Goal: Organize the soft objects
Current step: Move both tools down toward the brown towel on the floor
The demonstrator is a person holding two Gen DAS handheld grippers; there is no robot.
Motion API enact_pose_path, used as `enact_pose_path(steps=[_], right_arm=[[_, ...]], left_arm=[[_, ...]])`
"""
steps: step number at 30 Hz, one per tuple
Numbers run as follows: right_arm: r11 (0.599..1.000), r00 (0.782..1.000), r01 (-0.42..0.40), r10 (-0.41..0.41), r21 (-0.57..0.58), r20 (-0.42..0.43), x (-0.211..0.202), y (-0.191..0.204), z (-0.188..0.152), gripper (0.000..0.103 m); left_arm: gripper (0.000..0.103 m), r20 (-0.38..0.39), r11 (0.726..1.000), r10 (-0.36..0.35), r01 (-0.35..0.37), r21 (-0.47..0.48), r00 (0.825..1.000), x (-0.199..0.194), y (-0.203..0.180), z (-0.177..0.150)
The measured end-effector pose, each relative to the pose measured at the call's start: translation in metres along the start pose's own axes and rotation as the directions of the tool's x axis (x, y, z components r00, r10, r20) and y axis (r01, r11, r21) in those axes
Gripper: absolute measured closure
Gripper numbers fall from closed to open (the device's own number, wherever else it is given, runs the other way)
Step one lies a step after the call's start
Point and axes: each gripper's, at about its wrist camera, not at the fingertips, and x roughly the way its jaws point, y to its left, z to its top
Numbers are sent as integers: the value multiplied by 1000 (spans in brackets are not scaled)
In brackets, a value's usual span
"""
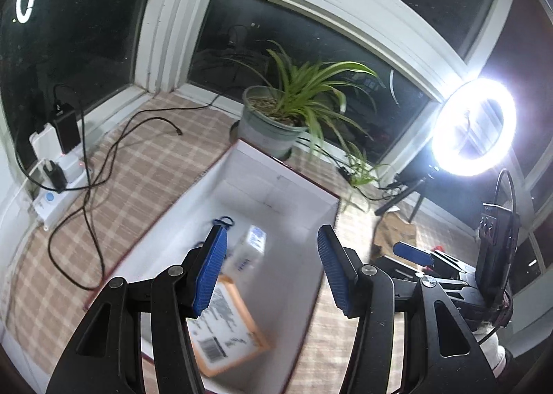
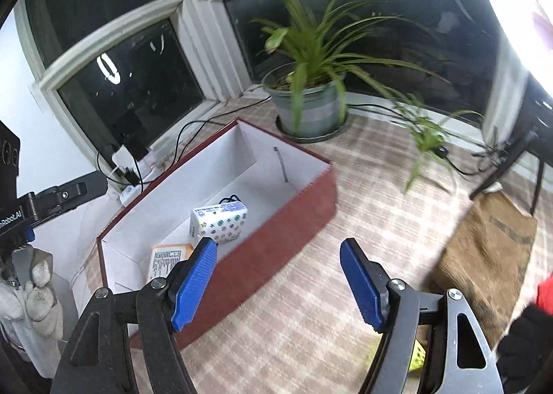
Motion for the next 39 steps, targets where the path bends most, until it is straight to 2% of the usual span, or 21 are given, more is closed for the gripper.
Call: enact_pose_path(steps=[3,5,9,17,25,32,36,39], right_arm=[[999,999,-9,7,36,32,-20,-17,-13,31],[998,999,-15,13,55,45,-31,-28,-20,26],[995,998,-18,12,94,68,-58,-54,-41,25],[992,990,91,-100,89,98,-107,-101,-73,25],[973,982,163,-176,163,65,-135,-163,-92,25],[951,984,154,-172,269,46,-146,-220,-100,25],[934,990,124,-138,335,19,-139,-247,-103,28],[916,995,92,-100,390,1,-129,-266,-104,36]], left_arm=[[49,0,1000,-18,18,6,1000,-3,-13,-6],[49,-4,999,-33,33,10,999,-2,-21,-10],[49,-10,998,-61,62,24,998,2,-43,-19],[49,-47,993,-106,108,56,993,25,-93,-36],[49,-116,983,-134,147,113,984,61,-145,-53],[49,-199,972,-154,184,143,968,99,-183,-61],[49,-252,970,-139,184,162,958,128,-200,-64],[49,-303,971,-140,191,146,943,150,-205,-64]])
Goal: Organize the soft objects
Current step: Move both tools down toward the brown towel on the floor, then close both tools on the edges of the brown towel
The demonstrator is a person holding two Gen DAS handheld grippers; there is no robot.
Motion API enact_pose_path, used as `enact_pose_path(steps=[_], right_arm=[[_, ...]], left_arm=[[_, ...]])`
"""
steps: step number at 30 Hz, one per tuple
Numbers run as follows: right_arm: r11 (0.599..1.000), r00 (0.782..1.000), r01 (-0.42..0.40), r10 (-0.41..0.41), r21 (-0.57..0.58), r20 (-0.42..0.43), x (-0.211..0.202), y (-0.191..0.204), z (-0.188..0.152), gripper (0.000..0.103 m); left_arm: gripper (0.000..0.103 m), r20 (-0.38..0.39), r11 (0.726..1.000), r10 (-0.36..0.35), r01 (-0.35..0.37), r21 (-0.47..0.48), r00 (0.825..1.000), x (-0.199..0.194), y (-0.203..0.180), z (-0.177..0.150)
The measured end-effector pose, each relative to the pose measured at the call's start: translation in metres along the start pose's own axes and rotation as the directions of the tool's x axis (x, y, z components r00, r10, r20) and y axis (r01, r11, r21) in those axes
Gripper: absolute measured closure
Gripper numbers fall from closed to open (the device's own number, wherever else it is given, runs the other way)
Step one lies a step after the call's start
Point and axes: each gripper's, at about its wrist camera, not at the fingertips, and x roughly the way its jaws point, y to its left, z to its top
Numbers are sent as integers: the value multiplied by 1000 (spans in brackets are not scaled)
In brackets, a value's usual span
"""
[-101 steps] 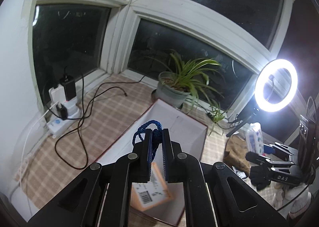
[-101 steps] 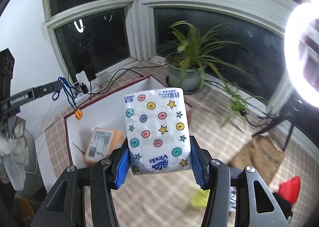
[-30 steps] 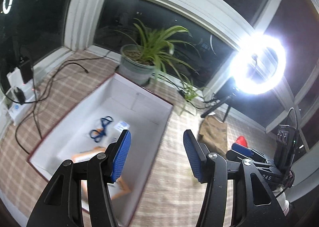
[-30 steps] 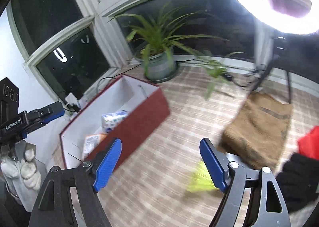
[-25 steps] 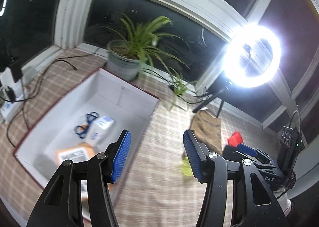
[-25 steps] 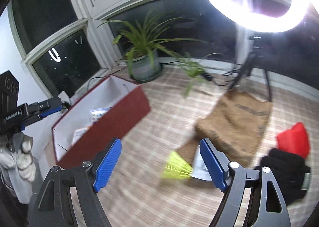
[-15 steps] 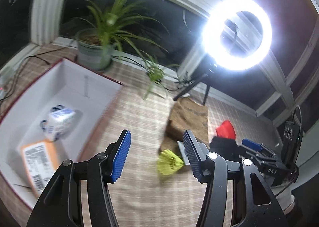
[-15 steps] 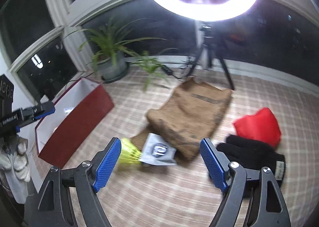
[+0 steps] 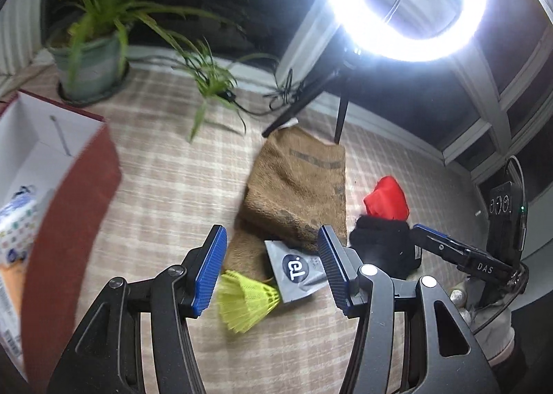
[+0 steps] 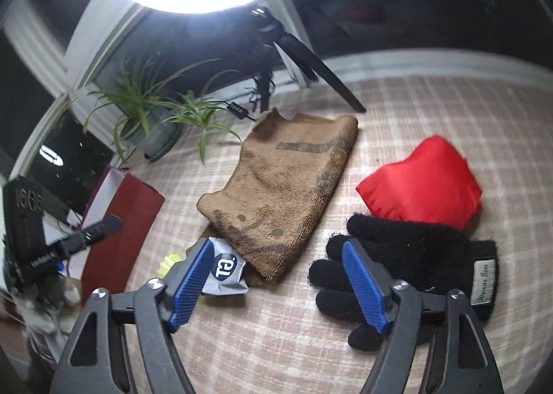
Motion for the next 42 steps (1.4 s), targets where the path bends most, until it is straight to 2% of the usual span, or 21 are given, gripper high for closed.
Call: enact_pose_path(steps=[5,10,19,24,29,37,40,42], right_arm=[[995,997,-54,58,84,-52,24,-16,13,47],[989,989,-103,113,109,-98,51,-15,23,47],[976,972,-133,162,171,-169,90,-22,34,48],[971,965,-140,178,195,-193,102,-25,36,48],[972,965,-98,145,215,-218,109,-31,35,48],[950,949,-125,199,285,-245,123,-41,30,48],[939,940,-146,229,310,-252,127,-42,28,48],[939,939,-152,235,309,-252,129,-42,28,55]], left_arm=[[49,-52,1000,19,-20,-3,998,32,-2,15],[49,-120,998,-10,2,-70,993,66,9,31],[49,-198,995,6,-26,-99,980,109,18,42],[49,-228,993,9,-36,-113,974,122,24,48],[49,-256,995,10,-35,-94,967,134,22,47],[49,-268,992,-24,-9,-124,963,148,22,50],[53,-277,994,-26,-5,-111,961,152,19,49],[59,-288,996,-16,-11,-93,957,155,15,48]])
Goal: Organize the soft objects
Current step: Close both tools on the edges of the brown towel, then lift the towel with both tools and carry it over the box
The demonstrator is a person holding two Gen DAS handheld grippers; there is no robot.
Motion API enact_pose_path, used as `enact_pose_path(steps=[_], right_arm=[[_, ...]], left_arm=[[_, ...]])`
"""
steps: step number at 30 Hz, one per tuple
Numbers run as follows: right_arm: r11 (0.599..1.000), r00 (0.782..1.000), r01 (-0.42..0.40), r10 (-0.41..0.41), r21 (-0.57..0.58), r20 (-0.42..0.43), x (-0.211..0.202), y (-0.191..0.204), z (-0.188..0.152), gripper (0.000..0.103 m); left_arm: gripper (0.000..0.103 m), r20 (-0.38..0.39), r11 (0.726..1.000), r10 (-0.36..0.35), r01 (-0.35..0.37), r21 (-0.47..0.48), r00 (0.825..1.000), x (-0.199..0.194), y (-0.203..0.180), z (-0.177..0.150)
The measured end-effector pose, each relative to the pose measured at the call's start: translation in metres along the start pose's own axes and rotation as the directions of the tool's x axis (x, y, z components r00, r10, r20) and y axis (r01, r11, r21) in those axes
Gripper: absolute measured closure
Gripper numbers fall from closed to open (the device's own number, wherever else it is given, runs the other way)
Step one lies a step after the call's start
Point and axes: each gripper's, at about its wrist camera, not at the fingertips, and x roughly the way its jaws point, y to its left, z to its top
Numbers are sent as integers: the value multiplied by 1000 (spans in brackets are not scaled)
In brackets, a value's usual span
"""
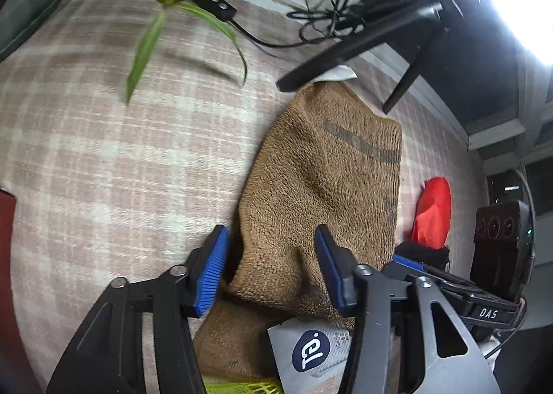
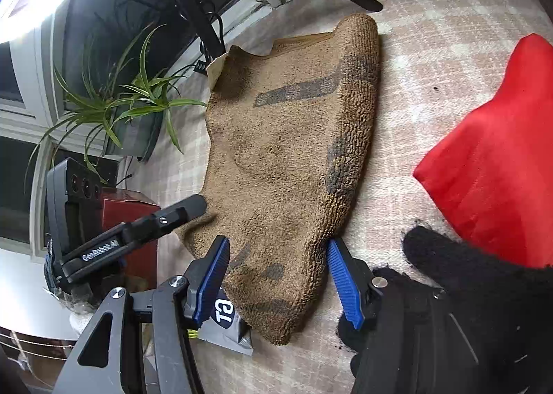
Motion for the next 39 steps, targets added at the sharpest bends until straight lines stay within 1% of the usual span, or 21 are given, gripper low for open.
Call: enact_pose_path(steps=[1,2,3,4,5,8,11,14,17,21,23,26,29,34,39], right_arm=[[1000,1000,-3,3,0,0,0,1,0,62],[1000,1000,-9,9,2,-2,0,2,0,67],[1000,1000,-13,13,7,-3,1,2,0,70],[1000,1000,-11,11,9,-3,2,2,1,79],[1000,1000,-12,12,11,-1,2,2,1,86],[1000,1000,-6,6,8,9,3,3,2,94],[1000,1000,0,0,-6,19,1,6,1,96],[1000,999,2,-1,-25,40,-5,11,0,98],[999,997,-27,29,-35,68,-16,16,0,99],[996,990,-78,83,-46,115,-36,24,1,99],[994,986,-93,100,-54,136,-46,26,1,99],[990,977,-122,131,-64,166,-63,31,-1,99],[985,967,-135,154,-104,204,-84,43,-5,99],[976,945,-155,192,-154,263,-122,59,-9,99],[967,931,-150,209,-208,298,-151,74,-19,99]], left_arm=[[66,1,1000,14,-14,2,1000,2,-1,0],[70,1,1000,23,-23,2,1000,3,-3,0],[72,4,1000,25,-25,2,1000,4,-3,0],[74,6,1000,25,-25,3,1000,4,-4,0],[80,10,1000,27,-27,2,1000,4,-5,0],[91,21,1000,22,-22,11,1000,2,-11,0],[93,40,999,23,-24,32,999,-5,-14,-1],[94,66,1000,-8,6,30,998,-15,-19,-2],[95,86,998,-62,60,21,994,-26,-21,-2],[95,125,994,-112,111,21,986,-45,-23,-2],[95,151,988,-155,155,11,976,-57,-23,-2],[95,187,979,-201,202,17,961,-73,-29,-5],[95,233,975,-224,220,42,946,-87,-39,-5],[95,280,962,-274,262,82,920,-117,-55,-10],[95,313,954,-300,275,121,901,-143,-69,-20]])
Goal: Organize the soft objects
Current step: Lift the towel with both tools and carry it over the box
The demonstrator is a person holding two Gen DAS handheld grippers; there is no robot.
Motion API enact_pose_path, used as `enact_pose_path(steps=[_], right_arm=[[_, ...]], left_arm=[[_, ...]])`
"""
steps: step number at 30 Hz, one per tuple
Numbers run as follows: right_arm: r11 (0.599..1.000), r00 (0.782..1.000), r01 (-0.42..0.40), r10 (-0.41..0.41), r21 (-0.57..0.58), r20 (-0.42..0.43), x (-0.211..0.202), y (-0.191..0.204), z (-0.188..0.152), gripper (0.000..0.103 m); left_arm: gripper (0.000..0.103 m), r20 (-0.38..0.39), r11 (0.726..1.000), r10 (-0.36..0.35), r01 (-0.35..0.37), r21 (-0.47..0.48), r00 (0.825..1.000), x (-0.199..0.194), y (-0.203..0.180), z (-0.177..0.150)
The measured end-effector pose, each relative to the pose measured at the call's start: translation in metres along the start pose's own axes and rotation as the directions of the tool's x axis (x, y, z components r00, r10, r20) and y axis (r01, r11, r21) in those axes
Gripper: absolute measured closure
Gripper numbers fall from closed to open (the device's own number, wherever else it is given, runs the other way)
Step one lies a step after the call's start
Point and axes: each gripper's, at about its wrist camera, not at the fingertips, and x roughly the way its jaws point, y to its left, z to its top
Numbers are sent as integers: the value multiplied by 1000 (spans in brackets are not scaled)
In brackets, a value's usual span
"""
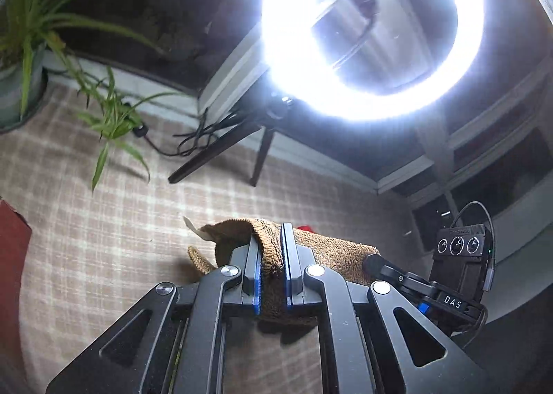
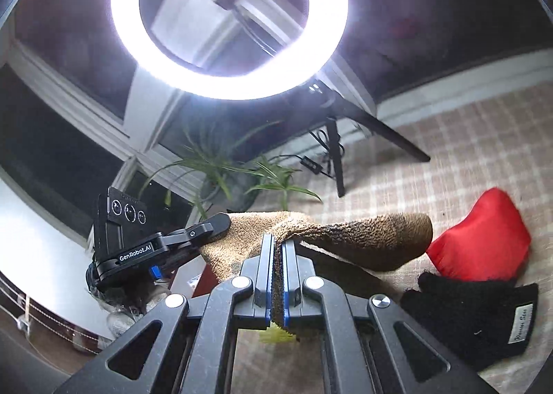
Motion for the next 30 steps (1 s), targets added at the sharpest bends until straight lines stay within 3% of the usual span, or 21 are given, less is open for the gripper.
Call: enact_pose_path(steps=[9,18,24,30], right_arm=[[995,1000,-12,14,-100,16,-23,42,-10,99],[969,999,-47,41,-241,-29,-8,106,-16,99],[942,993,-108,85,-318,-86,23,152,-19,99],[898,984,-158,110,-412,-138,61,206,-21,99]], left_arm=[[95,51,998,21,-24,65,998,-44,-18,-12],[95,119,995,67,-76,65,991,-106,-5,-16],[95,195,989,128,-139,47,972,-157,12,-22],[95,286,979,198,-206,-2,938,-206,38,-29]])
